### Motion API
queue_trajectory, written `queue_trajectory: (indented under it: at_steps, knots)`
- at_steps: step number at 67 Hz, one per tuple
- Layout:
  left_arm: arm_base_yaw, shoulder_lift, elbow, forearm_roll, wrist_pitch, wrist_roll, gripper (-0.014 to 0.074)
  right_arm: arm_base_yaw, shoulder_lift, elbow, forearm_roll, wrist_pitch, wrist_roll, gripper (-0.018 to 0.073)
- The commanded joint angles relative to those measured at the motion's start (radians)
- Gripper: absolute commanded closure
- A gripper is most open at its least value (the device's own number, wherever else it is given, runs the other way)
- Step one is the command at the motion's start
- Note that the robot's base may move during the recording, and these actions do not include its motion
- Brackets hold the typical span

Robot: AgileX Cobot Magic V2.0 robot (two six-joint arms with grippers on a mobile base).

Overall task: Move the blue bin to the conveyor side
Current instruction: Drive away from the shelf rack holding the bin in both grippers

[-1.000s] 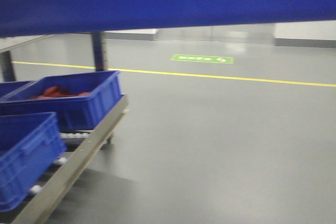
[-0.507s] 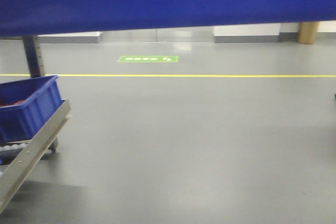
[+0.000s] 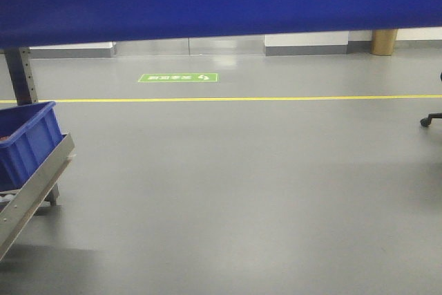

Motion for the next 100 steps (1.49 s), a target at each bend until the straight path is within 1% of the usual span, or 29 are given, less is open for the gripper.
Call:
queue_trajectory:
  at_steps: [1,100]
  knots:
    - [-0.003,-0.027,-0.016,0.020,-0.103,0.025,0.0605,-0.002,-0.021,-0.015,-0.067,-0.126,-0.029,0.0629]
    - [-0.003,-0.027,-0.016,0.020,-0.103,0.025,0.0605,-0.002,-0.021,-0.015,-0.067,-0.126,-0.029,0.0629]
